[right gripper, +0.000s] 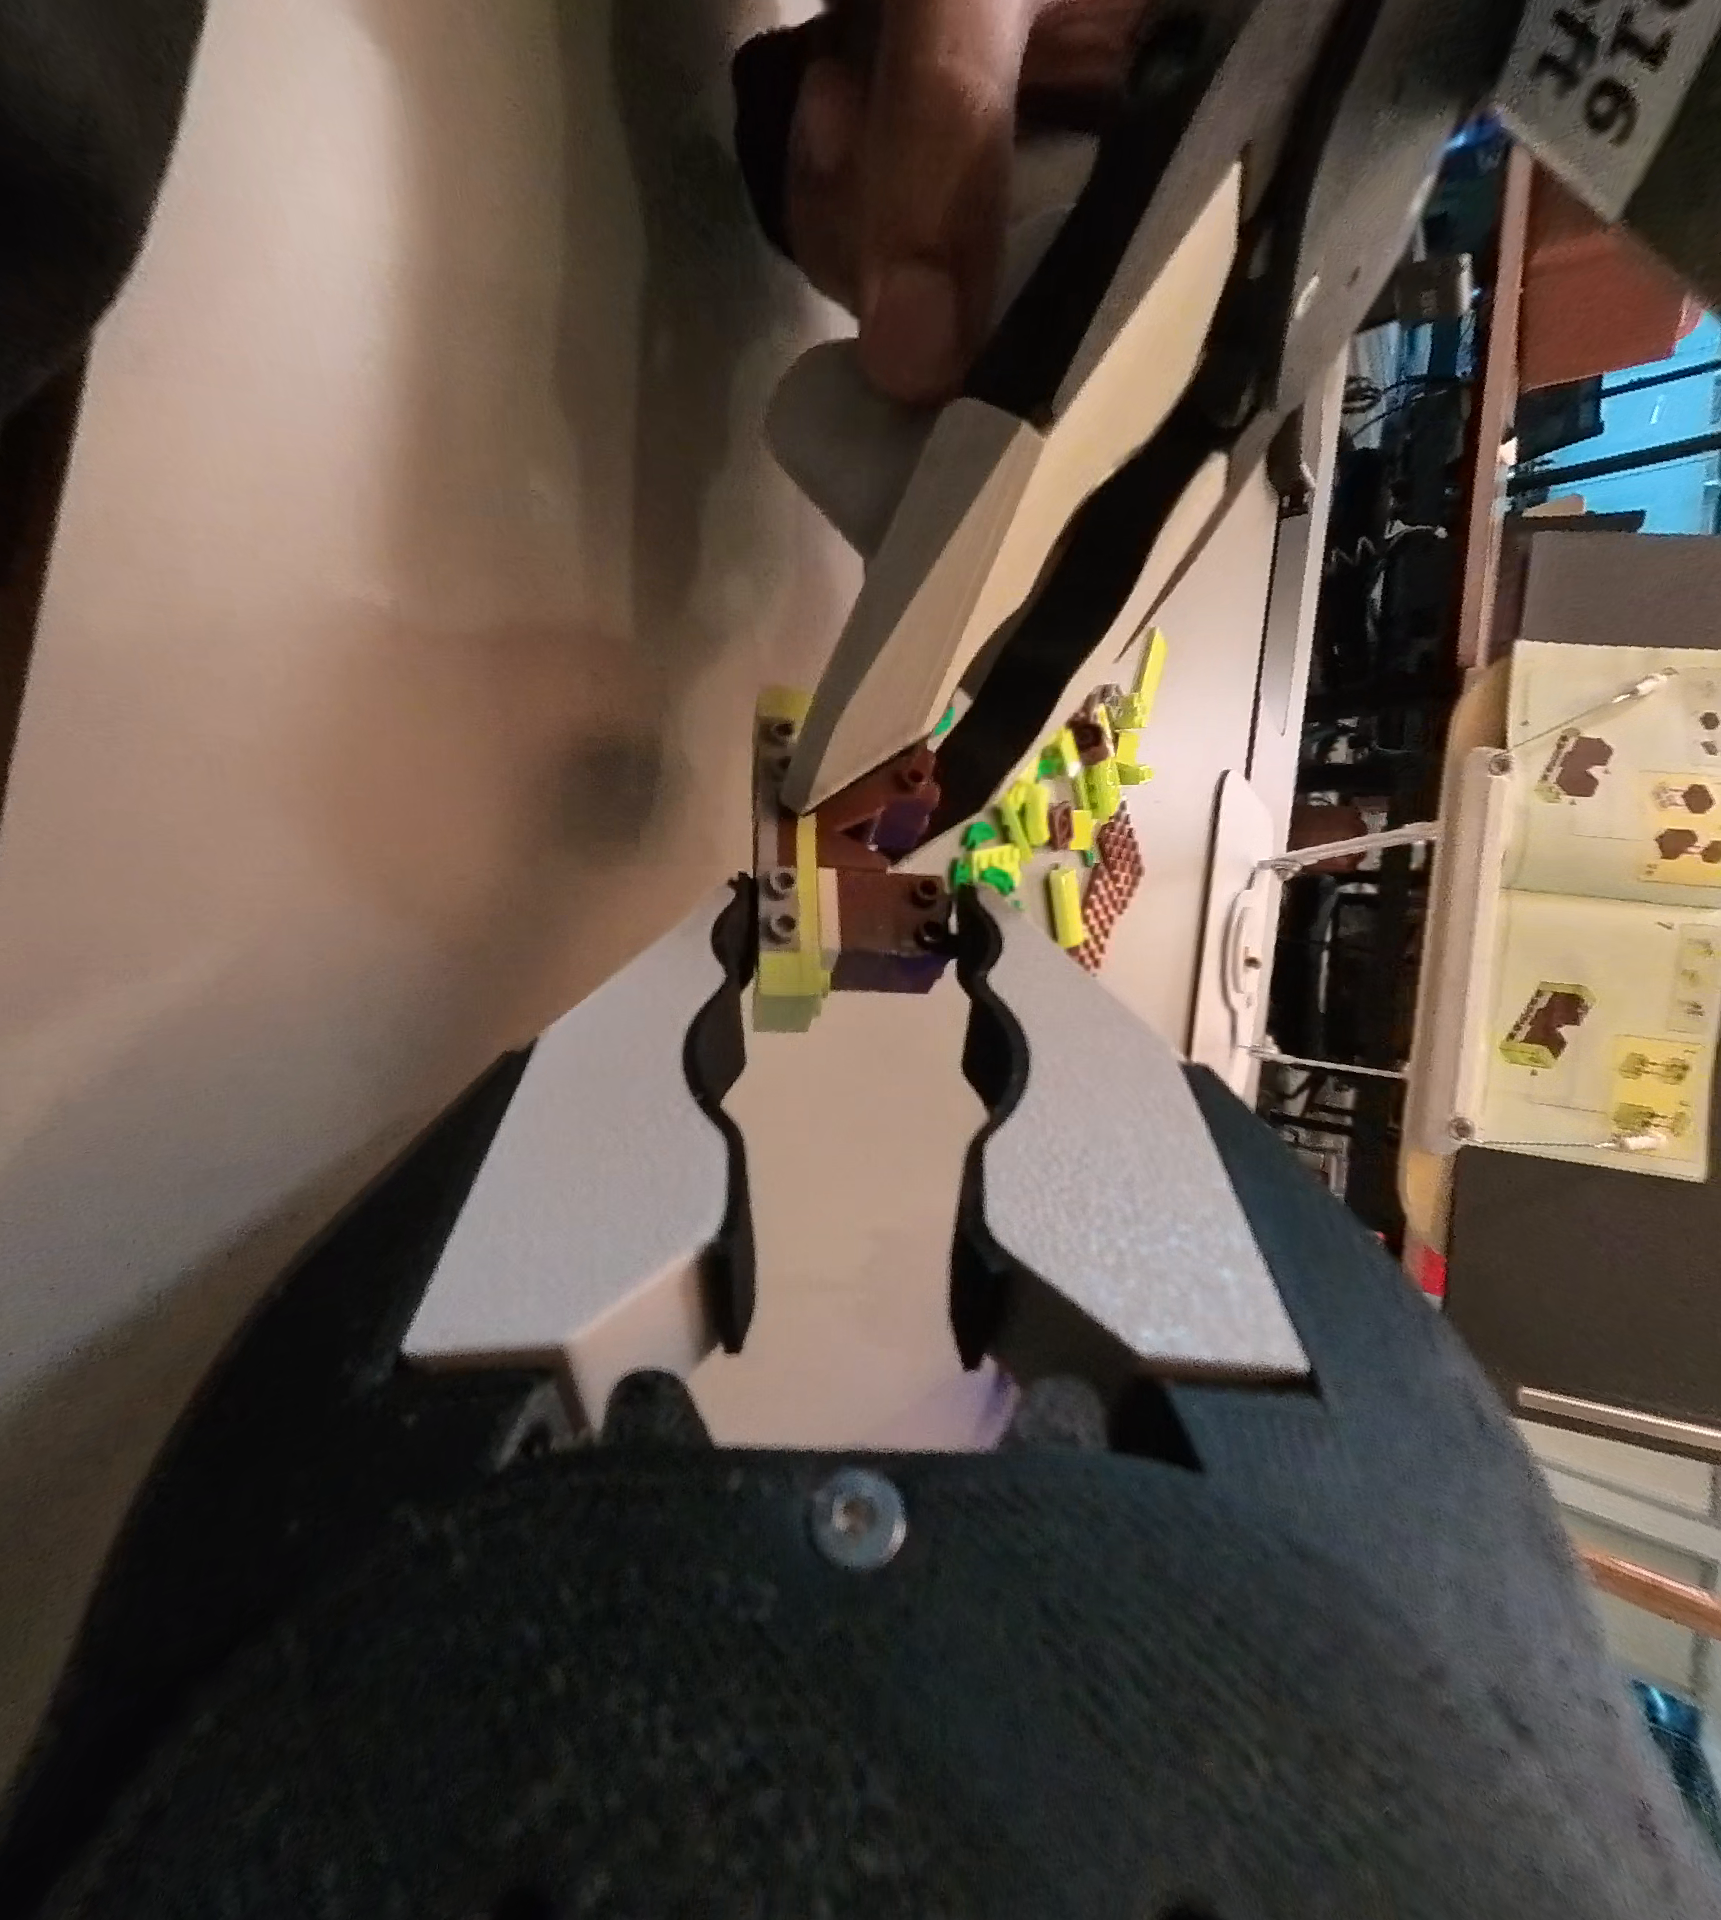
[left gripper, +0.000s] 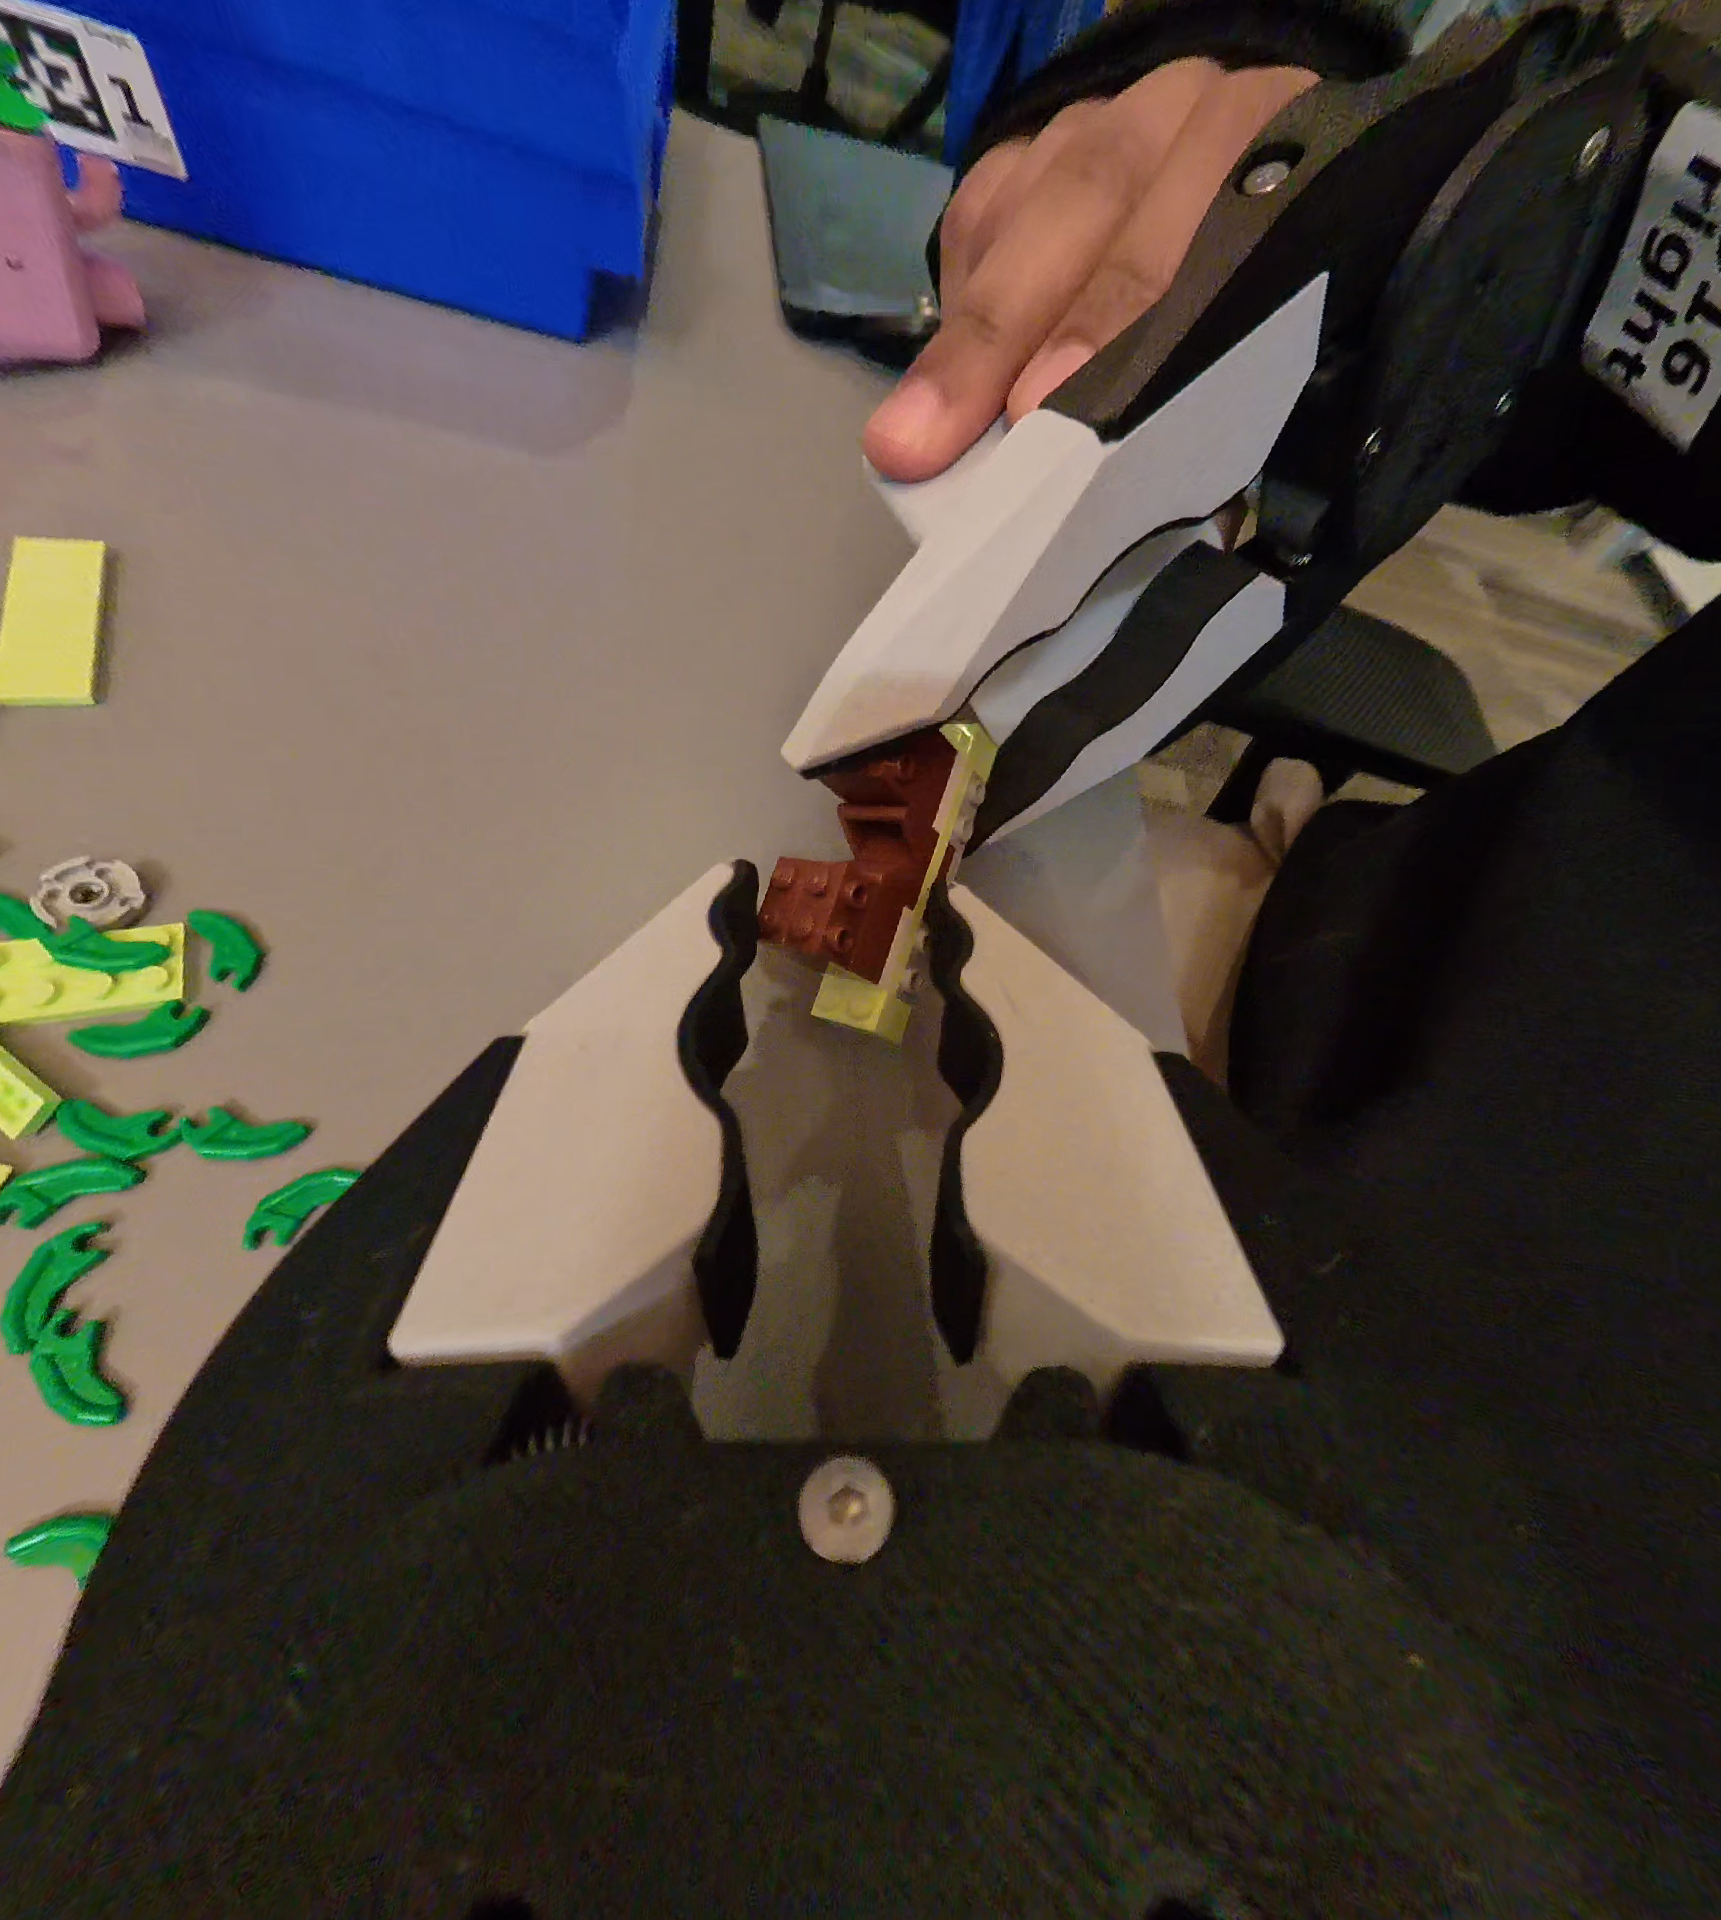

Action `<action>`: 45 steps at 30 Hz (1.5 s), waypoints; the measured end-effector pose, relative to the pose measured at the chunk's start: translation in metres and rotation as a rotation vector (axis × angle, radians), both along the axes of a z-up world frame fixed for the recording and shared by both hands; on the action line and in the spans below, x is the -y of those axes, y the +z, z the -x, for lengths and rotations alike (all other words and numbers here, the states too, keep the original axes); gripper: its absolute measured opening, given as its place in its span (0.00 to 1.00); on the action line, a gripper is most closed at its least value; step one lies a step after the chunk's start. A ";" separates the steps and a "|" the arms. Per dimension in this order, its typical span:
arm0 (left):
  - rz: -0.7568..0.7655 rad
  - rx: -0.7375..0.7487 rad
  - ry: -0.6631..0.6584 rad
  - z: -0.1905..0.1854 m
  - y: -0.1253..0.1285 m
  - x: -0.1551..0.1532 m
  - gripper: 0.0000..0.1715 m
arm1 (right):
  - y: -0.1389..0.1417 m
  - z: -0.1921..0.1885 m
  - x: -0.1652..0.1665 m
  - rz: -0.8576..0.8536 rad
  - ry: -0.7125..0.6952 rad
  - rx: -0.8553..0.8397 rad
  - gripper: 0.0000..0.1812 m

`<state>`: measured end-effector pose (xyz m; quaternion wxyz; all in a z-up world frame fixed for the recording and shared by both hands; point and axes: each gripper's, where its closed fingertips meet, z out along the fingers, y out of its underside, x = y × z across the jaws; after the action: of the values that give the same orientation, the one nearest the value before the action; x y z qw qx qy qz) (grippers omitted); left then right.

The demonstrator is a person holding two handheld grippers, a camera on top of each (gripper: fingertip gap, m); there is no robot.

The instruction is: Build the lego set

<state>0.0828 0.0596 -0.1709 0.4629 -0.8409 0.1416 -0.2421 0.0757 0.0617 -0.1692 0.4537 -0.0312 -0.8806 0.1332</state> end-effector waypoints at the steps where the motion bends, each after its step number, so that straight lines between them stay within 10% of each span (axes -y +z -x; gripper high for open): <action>1: 0.010 -0.016 -0.002 0.000 -0.003 0.000 0.17 | -0.003 0.000 0.000 -0.004 -0.001 0.004 0.21; 18: 0.084 0.024 0.021 -0.011 -0.013 0.012 0.25 | -0.016 -0.020 -0.027 0.371 -0.313 0.301 0.38; 28: 0.048 0.182 -0.009 -0.022 0.003 0.023 0.24 | 0.006 -0.022 -0.020 0.833 -0.568 0.624 0.16; 45: 0.014 0.437 0.190 0.053 0.015 0.036 0.21 | -0.009 -0.016 -0.020 0.687 -0.917 0.937 0.00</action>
<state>0.0300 0.0237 -0.1561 0.4973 -0.7813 -0.0433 -0.3746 0.0914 0.0821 -0.1781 0.0050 -0.5898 -0.7892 0.1711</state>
